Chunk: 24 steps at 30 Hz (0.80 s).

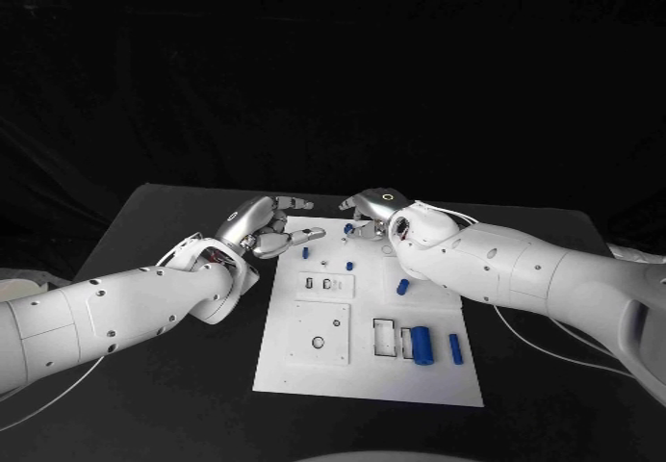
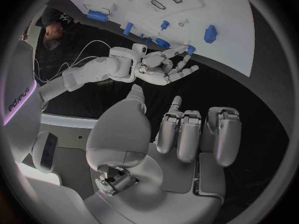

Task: Assemble the parts on the task board

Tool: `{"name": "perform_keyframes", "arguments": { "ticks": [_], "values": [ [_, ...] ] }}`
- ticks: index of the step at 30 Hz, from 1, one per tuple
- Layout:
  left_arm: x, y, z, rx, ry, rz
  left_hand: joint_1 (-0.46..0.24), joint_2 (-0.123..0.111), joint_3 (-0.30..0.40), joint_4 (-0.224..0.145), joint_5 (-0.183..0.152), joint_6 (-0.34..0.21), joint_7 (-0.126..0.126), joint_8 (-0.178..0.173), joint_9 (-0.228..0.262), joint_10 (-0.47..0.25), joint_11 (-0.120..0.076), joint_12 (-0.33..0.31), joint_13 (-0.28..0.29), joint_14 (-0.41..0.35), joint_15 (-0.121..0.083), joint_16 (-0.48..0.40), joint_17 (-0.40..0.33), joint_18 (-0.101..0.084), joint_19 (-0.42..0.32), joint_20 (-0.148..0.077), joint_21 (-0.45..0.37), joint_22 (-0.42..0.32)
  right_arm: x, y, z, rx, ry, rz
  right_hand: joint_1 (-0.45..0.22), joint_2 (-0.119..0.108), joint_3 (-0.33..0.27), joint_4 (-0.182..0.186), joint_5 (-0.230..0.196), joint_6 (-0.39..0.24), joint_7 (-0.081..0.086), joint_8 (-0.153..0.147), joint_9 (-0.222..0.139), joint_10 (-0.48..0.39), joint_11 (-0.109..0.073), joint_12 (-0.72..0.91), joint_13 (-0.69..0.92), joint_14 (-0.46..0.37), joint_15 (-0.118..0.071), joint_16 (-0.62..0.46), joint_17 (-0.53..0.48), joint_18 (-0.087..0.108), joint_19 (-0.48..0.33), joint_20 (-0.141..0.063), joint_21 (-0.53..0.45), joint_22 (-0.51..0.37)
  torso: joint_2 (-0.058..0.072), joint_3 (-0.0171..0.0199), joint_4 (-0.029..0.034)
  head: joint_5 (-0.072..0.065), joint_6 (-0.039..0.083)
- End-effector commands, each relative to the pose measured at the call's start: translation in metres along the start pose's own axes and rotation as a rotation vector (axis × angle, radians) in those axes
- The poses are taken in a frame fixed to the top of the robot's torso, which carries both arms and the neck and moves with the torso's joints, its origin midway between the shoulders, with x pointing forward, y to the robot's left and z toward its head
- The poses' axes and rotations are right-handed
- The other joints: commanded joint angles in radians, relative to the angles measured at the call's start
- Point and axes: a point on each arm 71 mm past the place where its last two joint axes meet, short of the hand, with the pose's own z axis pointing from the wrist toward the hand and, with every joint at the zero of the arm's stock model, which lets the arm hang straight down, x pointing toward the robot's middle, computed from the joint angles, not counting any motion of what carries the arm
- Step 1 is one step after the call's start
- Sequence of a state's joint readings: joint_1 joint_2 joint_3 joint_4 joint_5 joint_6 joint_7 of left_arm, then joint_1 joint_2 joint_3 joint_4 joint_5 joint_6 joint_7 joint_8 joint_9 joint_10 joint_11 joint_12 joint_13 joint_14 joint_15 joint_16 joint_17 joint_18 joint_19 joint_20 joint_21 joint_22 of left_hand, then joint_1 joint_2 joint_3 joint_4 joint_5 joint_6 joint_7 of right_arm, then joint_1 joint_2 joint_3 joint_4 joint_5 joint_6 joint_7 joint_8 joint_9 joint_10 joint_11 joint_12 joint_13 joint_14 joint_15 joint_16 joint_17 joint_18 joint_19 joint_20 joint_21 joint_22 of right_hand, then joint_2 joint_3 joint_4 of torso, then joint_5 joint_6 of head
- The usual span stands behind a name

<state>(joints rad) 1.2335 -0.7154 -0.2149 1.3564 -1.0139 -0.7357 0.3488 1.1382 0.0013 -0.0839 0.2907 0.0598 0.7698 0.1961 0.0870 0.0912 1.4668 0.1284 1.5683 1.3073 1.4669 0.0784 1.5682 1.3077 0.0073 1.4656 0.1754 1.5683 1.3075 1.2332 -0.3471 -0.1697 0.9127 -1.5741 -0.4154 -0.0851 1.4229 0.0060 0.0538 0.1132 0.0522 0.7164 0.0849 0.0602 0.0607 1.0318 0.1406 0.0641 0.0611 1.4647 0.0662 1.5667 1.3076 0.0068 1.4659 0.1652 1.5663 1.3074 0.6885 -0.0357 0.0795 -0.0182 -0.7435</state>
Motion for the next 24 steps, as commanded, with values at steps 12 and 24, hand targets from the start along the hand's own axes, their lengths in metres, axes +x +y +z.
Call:
{"name": "perform_keyframes", "arguments": {
  "ticks": [12,24],
  "values": [
    [0.001,-0.001,0.003,0.013,0.0,0.007,0.002,0.013,-0.004,0.0,-0.004,0.0,0.0,-0.005,0.0,0.104,0.003,0.003,0.263,0.104,0.006,0.003,0.263,-0.007,0.105,0.005,0.002,0.263,-0.028,-0.026,-0.043,0.046,-0.097,0.257,-0.023,0.019,-0.011,0.016,-0.004,0.117,0.042,0.026,0.024,0.077,-0.041,0.035,0.022,0.106,-0.034,0.004,0.263,-0.007,0.105,-0.019,0.004,0.263,-0.01,-0.0008,-0.0055,-0.018,0.007],
    [0.003,0.003,0.005,0.011,0.002,0.015,0.006,0.015,-0.005,-0.001,-0.004,-0.002,0.0,-0.006,-0.001,0.104,0.003,0.003,0.263,0.104,0.006,0.003,0.263,-0.007,0.105,0.006,0.002,0.263,-0.046,-0.069,-0.081,0.121,-0.067,0.306,-0.102,-0.027,-0.07,0.035,0.001,0.054,-0.032,0.016,0.052,0.286,-0.1,1.35,1.329,0.106,-0.086,0.004,0.263,-0.007,0.105,-0.076,0.004,0.263,-0.022,0.0026,-0.0176,-0.036,-0.002]
  ]
}}
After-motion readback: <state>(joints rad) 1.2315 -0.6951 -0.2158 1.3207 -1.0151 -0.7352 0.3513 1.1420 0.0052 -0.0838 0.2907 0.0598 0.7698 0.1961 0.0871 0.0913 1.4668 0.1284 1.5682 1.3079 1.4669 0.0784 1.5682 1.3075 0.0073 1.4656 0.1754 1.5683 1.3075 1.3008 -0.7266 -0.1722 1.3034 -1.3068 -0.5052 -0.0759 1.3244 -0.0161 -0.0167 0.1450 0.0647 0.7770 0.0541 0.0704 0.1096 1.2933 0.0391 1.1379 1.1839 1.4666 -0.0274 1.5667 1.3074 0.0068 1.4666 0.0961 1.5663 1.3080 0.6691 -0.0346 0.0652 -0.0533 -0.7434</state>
